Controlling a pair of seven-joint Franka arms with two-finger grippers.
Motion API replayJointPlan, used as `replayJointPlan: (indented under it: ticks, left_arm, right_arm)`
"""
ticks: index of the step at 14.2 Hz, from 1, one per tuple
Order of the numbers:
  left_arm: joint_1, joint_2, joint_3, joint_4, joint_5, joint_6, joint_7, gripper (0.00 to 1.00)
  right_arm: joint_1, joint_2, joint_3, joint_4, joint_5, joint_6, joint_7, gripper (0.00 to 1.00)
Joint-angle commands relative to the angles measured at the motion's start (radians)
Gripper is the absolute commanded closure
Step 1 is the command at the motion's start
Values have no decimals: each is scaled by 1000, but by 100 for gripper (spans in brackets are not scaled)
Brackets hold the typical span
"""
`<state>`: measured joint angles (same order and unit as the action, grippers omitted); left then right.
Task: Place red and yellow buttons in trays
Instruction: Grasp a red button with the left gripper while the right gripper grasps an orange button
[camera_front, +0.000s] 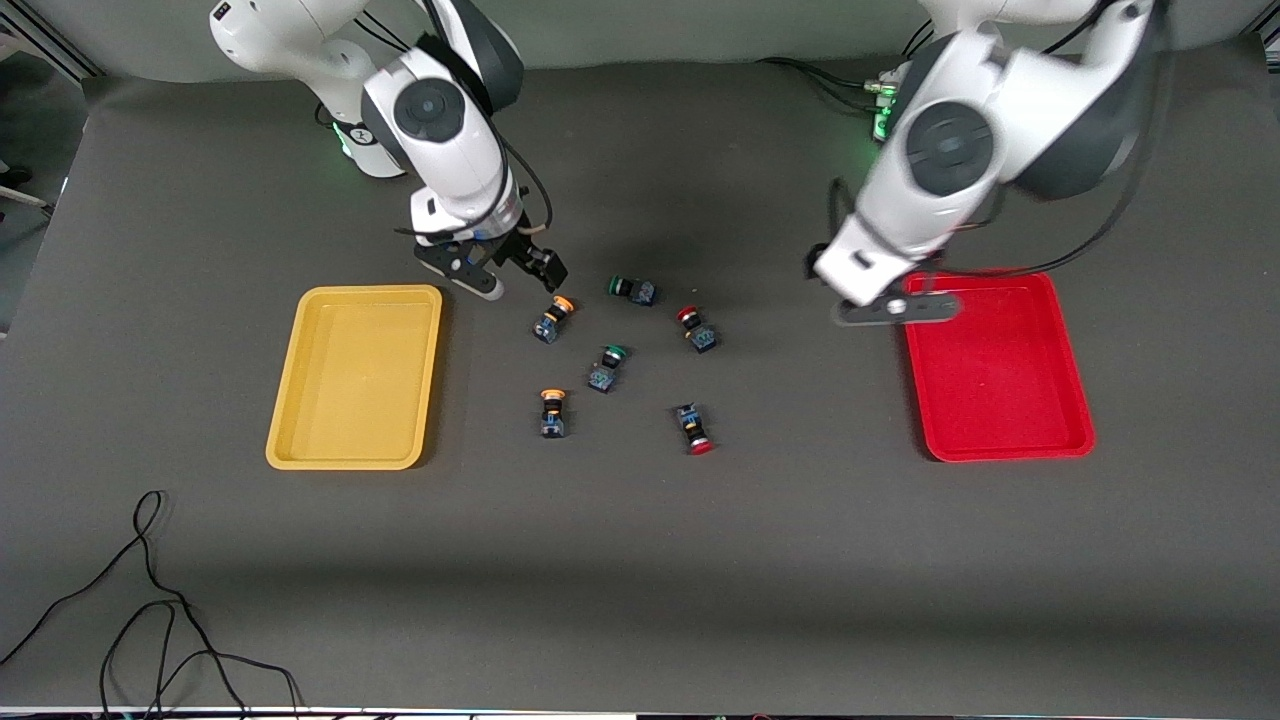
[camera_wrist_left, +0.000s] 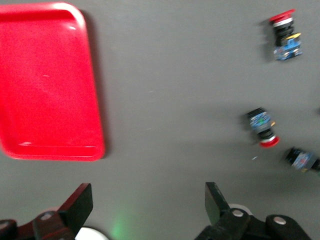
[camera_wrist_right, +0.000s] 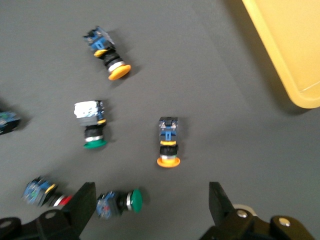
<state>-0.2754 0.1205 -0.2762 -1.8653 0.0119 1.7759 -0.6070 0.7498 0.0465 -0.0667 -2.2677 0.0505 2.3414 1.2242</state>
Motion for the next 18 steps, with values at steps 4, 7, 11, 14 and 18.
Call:
replayJointPlan:
  ticks: [4, 7, 11, 14, 18]
  left_arm:
    - [-109, 215, 17, 12, 2, 201, -256, 0]
    - [-172, 298, 17, 14, 2, 290, -434, 0]
    - [-215, 398, 15, 14, 0, 425, -604, 0]
    - [-238, 450, 15, 14, 0, 513, -672, 0]
    - [-266, 505, 17, 12, 2, 575, -692, 1]
  right_arm:
    - [11, 215, -7, -50, -3, 271, 58, 0]
    - [13, 292, -7, -50, -3, 337, 64, 0]
    - [31, 331, -7, -47, -3, 366, 64, 14]
    - [29, 337, -7, -41, -3, 371, 61, 72]
    - [20, 326, -12, -27, -4, 355, 45, 90]
